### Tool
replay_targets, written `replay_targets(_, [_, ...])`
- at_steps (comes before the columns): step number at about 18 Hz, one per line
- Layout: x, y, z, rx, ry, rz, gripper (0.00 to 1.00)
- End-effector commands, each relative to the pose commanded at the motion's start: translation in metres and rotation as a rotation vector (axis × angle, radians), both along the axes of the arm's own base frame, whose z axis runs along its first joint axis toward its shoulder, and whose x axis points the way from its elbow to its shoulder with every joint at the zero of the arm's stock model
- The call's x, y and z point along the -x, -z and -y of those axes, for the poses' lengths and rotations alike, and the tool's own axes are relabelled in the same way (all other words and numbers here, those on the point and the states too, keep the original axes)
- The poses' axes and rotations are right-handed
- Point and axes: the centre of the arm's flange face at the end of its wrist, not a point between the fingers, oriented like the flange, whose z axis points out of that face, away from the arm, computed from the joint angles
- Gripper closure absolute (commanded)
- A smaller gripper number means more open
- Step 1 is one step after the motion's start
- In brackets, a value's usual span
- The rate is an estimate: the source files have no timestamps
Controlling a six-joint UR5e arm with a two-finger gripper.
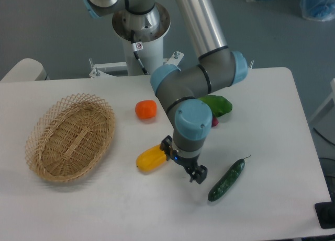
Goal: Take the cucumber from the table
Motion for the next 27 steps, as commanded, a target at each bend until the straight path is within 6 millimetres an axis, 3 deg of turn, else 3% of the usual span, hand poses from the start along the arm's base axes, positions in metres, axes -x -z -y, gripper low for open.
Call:
replay_targets(5, [0.030, -0.016, 0.008, -0.026, 0.003, -0.033, 0.00])
replay_targets(9, [0.043, -0.008, 0.007, -0.025, -0.006, -0.032, 0.00])
replay_targets(21, [0.064, 0.010, -0.012, -0.044, 0.002, -0.041, 0.00])
replay_targets(27, [0.071, 0.012, -0.003, -0.052, -0.001, -0.030, 0.00])
